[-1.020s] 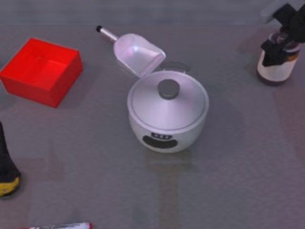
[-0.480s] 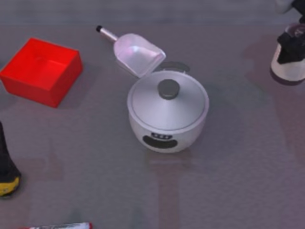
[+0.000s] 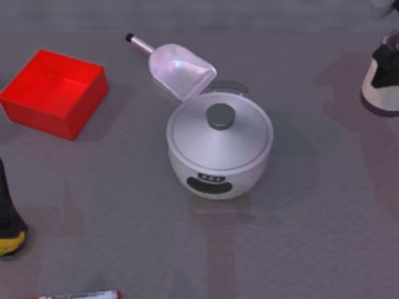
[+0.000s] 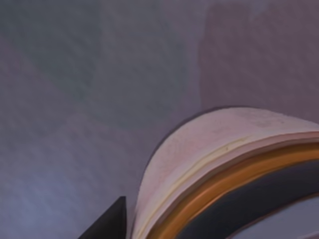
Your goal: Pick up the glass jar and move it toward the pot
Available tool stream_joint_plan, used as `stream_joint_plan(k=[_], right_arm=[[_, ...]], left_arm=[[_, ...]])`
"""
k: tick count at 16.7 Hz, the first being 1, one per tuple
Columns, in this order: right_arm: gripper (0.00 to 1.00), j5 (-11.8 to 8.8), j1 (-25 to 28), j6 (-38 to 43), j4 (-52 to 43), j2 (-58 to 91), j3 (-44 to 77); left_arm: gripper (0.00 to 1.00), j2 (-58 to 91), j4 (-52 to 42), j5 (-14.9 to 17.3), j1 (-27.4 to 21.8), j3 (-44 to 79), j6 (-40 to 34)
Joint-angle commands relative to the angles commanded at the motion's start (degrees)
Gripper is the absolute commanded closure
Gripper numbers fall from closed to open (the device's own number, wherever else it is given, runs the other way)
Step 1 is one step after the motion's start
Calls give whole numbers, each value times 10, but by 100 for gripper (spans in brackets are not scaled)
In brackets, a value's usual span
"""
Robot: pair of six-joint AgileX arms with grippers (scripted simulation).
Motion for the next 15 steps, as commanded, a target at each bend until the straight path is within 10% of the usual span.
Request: stream_joint_plan(k=[6, 15], right_arm=[[100, 19, 18, 65, 20, -7, -30], [100, 117, 123, 428, 144, -73, -189]], left_arm=[[0, 0, 0, 0, 0, 0, 0], [0, 0, 0, 0, 0, 0, 0]])
